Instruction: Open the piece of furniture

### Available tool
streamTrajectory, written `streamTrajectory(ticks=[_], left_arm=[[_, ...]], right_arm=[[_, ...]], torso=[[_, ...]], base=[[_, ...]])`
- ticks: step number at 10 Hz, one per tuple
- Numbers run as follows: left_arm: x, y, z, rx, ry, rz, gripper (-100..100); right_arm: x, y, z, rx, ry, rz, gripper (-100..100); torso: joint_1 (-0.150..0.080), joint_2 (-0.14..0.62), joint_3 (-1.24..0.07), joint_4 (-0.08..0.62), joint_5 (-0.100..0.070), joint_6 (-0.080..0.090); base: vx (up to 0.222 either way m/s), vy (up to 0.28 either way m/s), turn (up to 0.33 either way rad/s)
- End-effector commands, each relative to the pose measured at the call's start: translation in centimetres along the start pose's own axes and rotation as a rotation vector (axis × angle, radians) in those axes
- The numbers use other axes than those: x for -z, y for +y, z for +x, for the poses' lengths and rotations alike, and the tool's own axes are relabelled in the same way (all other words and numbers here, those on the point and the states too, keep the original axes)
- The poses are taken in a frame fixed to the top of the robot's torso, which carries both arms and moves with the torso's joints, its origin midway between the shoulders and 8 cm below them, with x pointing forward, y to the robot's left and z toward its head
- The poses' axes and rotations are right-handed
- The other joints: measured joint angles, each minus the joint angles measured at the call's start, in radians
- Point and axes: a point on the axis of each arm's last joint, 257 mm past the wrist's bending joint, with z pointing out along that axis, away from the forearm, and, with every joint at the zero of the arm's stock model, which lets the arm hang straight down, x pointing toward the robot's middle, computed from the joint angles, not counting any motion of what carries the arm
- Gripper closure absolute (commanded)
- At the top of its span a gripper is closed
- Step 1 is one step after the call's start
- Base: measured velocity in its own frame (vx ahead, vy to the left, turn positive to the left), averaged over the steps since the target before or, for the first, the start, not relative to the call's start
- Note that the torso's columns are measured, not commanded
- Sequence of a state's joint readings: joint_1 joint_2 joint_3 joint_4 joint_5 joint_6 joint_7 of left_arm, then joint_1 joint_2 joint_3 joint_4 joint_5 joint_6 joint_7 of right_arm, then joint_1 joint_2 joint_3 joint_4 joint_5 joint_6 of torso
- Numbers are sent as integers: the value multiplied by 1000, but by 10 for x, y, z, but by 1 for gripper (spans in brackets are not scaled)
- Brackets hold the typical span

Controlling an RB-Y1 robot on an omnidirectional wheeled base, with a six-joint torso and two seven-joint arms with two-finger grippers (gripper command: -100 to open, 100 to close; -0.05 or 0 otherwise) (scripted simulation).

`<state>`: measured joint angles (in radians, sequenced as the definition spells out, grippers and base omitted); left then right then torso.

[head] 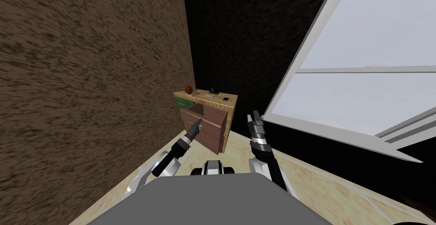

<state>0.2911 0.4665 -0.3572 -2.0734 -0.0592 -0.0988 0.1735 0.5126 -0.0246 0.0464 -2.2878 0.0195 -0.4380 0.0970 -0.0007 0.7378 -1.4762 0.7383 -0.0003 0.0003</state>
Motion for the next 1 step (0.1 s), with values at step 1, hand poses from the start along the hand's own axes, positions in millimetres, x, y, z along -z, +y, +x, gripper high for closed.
streamTrajectory(ticks=[1], left_arm=[[0, 0, 0, 0, 0, 0, 0]], right_arm=[[0, 0, 0, 0, 0, 0, 0]], torso=[[0, 0, 0, 0, 0, 0]], base=[[0, 0, 0]])
